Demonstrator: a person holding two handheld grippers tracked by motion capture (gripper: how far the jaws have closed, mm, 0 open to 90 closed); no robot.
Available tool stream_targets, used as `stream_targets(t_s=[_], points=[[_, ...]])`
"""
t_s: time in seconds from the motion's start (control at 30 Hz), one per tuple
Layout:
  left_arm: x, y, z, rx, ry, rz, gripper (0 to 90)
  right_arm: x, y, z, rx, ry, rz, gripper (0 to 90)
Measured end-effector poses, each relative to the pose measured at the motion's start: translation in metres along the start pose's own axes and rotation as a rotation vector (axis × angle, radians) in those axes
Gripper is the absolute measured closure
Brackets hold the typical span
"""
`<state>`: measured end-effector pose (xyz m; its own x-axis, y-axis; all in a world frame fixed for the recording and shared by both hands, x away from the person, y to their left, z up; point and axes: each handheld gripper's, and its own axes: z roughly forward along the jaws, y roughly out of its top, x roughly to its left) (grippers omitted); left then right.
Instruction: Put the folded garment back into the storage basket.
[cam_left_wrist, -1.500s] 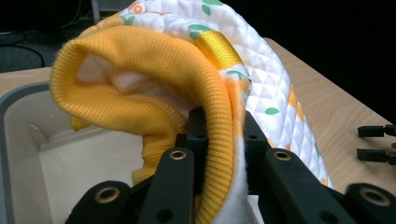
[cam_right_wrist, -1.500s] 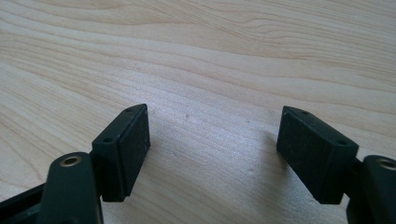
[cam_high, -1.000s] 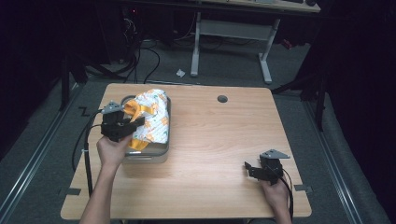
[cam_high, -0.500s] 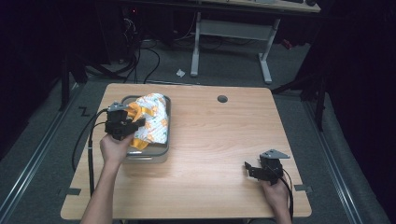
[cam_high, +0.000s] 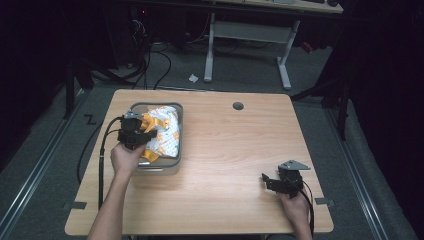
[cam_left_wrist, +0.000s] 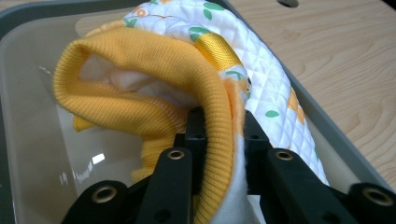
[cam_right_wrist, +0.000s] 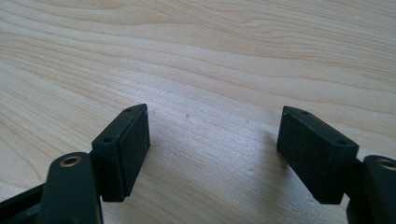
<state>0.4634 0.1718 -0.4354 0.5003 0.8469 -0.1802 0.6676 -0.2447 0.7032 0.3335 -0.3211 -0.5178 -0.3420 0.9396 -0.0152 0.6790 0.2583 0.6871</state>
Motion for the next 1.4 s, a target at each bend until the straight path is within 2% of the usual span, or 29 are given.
stream_targets(t_s=[0.1, 0.2, 0.27, 0.53, 0.9, 1.3, 1.4], points=[[0.000, 0.000, 0.005, 0.016, 0.030, 0.001, 73.6, 0.000, 0.000, 0.000, 0.000, 0.001, 0.001, 25.7], [0.004, 0.000, 0.007, 0.029, 0.049, -0.046, 59.5, 0.000, 0.000, 0.000, 0.000, 0.000, 0.000, 25.6], [0.003, 0.000, 0.008, 0.037, 0.076, -0.039, 53.9, 0.000, 0.000, 0.000, 0.000, 0.002, 0.000, 25.6], [-0.003, 0.003, -0.005, -0.040, 0.078, -0.047, 43.9, 0.000, 0.000, 0.000, 0.000, 0.001, 0.001, 25.7], [-0.021, 0.005, -0.025, -0.119, 0.062, -0.045, 38.6, 0.000, 0.000, 0.000, 0.000, 0.000, -0.001, 25.7], [-0.043, 0.003, -0.033, -0.151, 0.032, 0.016, 37.0, 0.000, 0.000, 0.000, 0.000, 0.000, -0.001, 25.7], [-0.050, 0.002, -0.032, -0.147, 0.039, 0.039, 36.7, 0.000, 0.000, 0.000, 0.000, 0.001, 0.000, 25.6]])
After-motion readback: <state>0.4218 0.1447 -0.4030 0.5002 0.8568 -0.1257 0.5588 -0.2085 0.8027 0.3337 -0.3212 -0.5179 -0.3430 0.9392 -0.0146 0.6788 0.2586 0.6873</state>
